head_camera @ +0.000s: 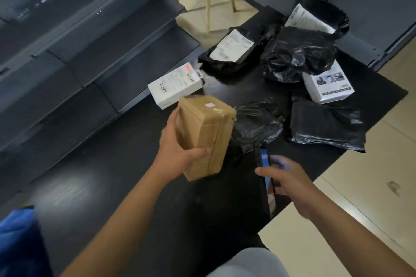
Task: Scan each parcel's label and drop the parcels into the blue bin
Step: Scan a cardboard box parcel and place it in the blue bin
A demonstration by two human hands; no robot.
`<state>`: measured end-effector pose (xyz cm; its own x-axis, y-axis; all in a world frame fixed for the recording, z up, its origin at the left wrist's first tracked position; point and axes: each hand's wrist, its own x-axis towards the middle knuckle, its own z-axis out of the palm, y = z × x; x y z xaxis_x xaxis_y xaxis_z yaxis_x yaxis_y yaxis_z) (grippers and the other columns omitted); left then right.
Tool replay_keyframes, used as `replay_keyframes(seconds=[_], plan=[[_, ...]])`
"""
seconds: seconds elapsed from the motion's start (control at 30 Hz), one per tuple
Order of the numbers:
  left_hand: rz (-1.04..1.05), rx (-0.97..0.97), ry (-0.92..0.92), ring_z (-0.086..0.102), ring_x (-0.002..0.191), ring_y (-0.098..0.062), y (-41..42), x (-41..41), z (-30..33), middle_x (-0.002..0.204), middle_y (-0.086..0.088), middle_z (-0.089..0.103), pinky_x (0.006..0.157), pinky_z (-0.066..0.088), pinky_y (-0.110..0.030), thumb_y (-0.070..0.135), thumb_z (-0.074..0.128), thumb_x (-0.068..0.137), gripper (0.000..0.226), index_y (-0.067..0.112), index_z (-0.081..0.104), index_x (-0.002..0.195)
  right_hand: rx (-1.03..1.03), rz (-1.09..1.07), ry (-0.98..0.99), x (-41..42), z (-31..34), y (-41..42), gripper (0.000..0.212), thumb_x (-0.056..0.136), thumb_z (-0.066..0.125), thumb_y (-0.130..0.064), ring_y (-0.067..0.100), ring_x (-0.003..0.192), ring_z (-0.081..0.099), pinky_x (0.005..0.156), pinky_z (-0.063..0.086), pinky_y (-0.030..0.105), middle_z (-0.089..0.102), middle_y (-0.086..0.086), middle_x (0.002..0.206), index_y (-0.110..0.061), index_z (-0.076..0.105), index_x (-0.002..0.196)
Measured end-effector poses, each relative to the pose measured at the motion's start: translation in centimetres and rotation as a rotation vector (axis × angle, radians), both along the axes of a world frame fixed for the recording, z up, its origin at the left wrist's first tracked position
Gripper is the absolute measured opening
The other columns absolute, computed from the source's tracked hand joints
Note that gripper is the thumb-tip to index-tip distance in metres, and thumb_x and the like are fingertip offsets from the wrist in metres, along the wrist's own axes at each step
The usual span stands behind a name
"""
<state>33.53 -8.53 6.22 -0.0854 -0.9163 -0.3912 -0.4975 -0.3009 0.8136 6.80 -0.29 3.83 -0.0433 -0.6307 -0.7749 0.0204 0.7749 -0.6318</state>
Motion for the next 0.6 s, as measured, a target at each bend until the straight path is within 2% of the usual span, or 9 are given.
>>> replay_keyframes(seconds=[0.03,0.1,0.2,0.3,0.4,0.5,0.6], plan=[[0.078,0.09,0.106,0.043,0.134,-0.018,2.5,1.6,-0.2,0.146,0.008,0.04,0.104,0.044,-0.047,0.041,0.095,0.056,0.121,0.06,0.018,0.147,-0.009,0.039,-0.003,0.9,0.2,-0.3,0.047,0.087,0.079,-0.022,0.025,0.105,0.07,0.1,0.055,0.054,0.073,0.005,0.112,-0.02,0.062,0.13],[0.229,0.254,0.2,0.052,0.124,-0.015,7.2,4.6,-0.9,0.139,0.006,0.05,0.095,0.048,-0.039,0.042,0.094,0.058,0.115,0.052,0.023,0.149,-0.038,0.102,-0.014,2.7,0.6,-0.5,0.051,0.089,0.077,-0.021,0.025,0.103,0.07,0.099,0.055,0.052,0.072,0.006,0.112,-0.018,0.06,0.136],[0.421,0.424,0.273,0.06,0.119,-0.023,13.1,9.0,-2.8,0.133,0.001,0.058,0.105,0.045,-0.055,0.047,0.09,0.06,0.108,0.051,0.026,0.148,-0.07,0.173,-0.036,6.0,1.3,-0.1,0.056,0.09,0.075,-0.017,0.031,0.098,0.071,0.089,0.057,0.048,0.07,0.01,0.111,-0.014,0.054,0.142],[0.607,0.516,0.423,0.065,0.115,-0.028,17.6,13.0,-4.7,0.132,-0.004,0.062,0.102,0.048,-0.058,0.039,0.086,0.073,0.1,0.042,0.026,0.152,-0.078,0.25,-0.036,9.3,1.8,1.1,0.063,0.09,0.076,-0.019,0.035,0.098,0.071,0.076,0.057,0.038,0.069,0.011,0.11,-0.013,0.049,0.147],[0.633,0.588,0.518,0.065,0.119,-0.032,20.8,16.6,-6.1,0.134,-0.007,0.064,0.102,0.047,-0.06,0.049,0.088,0.067,0.101,0.039,0.032,0.15,-0.069,0.322,-0.029,12.4,2.1,3.0,0.061,0.089,0.077,-0.021,0.045,0.105,0.07,0.075,0.059,0.038,0.072,0.014,0.105,-0.013,0.051,0.144],[0.61,0.615,0.557,0.064,0.121,-0.033,22.8,19.4,-6.7,0.136,-0.006,0.063,0.104,0.046,-0.06,0.052,0.089,0.064,0.103,0.037,0.034,0.149,-0.058,0.365,-0.012,15.1,2.6,5.2,0.056,0.089,0.078,-0.02,0.043,0.1,0.072,0.075,0.059,0.038,0.073,0.01,0.105,-0.014,0.054,0.139],[0.6,0.603,0.505,0.063,0.12,-0.029,24.2,21.3,-6.6,0.134,-0.005,0.063,0.105,0.046,-0.052,0.049,0.084,0.071,0.091,0.03,0.038,0.147,-0.064,0.398,0.016,17.6,2.7,7.1,0.063,0.085,0.082,-0.024,0.039,0.102,0.072,0.088,0.061,0.045,0.072,0.012,0.119,-0.014,0.055,0.142]])
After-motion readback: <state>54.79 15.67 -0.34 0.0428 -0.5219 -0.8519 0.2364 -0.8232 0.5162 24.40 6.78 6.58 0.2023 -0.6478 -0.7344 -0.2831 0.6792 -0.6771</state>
